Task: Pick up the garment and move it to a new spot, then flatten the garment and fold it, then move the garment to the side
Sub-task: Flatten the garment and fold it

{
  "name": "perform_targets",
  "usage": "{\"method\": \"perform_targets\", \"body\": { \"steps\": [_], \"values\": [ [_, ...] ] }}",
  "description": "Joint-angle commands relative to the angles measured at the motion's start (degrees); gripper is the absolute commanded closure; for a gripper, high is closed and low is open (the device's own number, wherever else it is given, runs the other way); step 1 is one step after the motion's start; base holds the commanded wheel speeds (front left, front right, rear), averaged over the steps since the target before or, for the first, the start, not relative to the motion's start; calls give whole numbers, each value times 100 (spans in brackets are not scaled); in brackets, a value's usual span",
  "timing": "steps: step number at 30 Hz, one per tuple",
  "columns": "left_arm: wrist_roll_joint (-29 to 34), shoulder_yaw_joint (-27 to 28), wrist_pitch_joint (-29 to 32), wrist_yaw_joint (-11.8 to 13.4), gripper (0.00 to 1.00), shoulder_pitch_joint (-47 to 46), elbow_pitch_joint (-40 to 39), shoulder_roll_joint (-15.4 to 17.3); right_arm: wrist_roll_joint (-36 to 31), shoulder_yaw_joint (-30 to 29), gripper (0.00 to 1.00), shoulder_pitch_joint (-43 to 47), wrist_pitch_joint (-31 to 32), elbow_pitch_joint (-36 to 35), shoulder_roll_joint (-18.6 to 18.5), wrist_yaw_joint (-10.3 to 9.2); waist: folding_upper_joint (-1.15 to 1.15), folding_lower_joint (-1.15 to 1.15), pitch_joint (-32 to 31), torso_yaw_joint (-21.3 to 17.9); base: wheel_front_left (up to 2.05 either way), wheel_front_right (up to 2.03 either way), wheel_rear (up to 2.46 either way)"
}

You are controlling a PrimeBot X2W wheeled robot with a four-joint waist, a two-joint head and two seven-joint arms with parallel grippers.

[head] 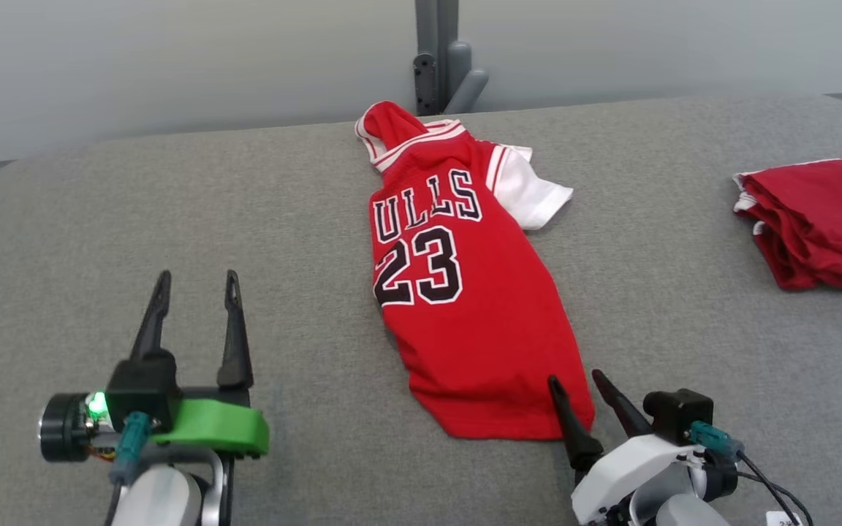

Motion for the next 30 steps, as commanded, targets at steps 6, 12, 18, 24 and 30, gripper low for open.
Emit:
{"method": "perform_targets", "body": {
  "steps": [6,12,18,24,30],
  "values": [
    [829,278,-12,-214,0,986,-452,-510,-474,-636,0,-288,-15,694,-25,0,0,0,3,834,0,0,0],
    [1141,405,-12,-434,0,1284,-359,-806,-385,-646,0,-368,-15,1121,-27,0,0,0,-9,966,0,0,0],
    [1383,600,-13,-742,0,1435,-224,-1111,-911,-821,100,-376,-15,1187,-52,-2,0,0,17,747,0,0,0],
    [1572,773,-13,-961,0,1351,-214,-1248,-1705,-2111,100,234,-15,283,-267,-4,0,0,168,265,0,0,0],
    [1815,841,-13,-1149,0,1197,-140,-1225,-2107,-3120,100,780,-15,-207,-373,-4,0,0,234,-120,0,0,0]
  ]
}}
